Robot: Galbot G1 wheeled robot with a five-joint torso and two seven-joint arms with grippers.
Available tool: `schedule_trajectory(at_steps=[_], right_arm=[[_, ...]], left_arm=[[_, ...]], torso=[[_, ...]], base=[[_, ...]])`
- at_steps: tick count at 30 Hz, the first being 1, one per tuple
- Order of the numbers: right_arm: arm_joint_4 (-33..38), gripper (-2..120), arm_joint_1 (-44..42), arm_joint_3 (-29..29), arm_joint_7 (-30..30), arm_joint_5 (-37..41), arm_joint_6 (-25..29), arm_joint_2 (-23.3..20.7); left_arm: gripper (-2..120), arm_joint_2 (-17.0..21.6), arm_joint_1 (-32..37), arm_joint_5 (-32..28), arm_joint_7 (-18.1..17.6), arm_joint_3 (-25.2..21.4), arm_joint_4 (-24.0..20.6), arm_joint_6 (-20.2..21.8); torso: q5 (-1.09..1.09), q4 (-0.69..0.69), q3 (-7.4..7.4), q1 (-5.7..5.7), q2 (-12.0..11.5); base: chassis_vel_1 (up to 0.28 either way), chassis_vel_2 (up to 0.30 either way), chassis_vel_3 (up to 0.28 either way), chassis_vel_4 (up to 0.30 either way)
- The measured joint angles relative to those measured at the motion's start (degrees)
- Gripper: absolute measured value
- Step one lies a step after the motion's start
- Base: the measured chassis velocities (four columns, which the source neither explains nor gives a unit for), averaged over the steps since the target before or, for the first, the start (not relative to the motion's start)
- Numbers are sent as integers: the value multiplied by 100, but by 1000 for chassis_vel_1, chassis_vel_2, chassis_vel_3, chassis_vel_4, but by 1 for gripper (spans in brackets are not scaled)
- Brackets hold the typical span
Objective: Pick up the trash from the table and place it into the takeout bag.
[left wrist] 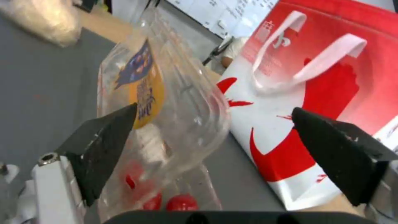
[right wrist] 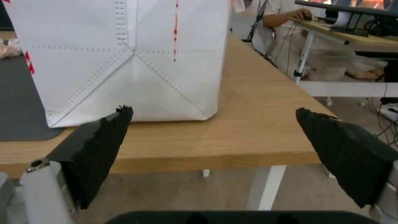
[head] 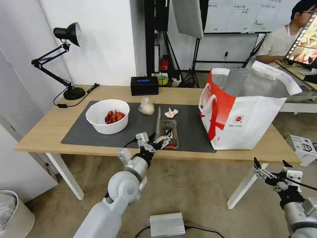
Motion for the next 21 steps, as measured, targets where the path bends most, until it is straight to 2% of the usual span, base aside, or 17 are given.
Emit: schedule_trajectory(at_steps=[6,9,11,12,13,16,21], right_arm=[[0,100,-14,-4,-11,22,6,49],[32,100,-35,-9,-26,18,14,121],[39,100,-38,-10,-29,13,22,135],[54,100,-48,-14,-39,-7,43,168],[54,100,-48,-14,-39,-7,43,168],[107,100,-89,-20,-82,-29,125,248],[165,100,-75,-40,-110,62,172,285]], left_arm=[[98,92,-56,261,203,41,36,-68],[84,205,-42,689,615,44,50,-119],[83,223,-37,820,688,43,69,-119],[82,264,-34,1168,874,36,141,-123],[82,264,-34,1168,874,36,141,-123],[83,280,-94,1858,1084,44,356,-221],[80,272,-249,2226,1148,104,561,-341]], torso=[[0,0,0,0,0],[0,0,0,0,0],[0,0,0,-1,0],[0,0,0,0,0],[0,0,0,0,0],[0,1,0,0,0],[0,0,0,0,0]], base=[[0,0,0,0],[0,0,0,0],[0,0,0,0],[0,0,0,0],[0,0,0,0],[0,0,0,0],[0,0,0,0]])
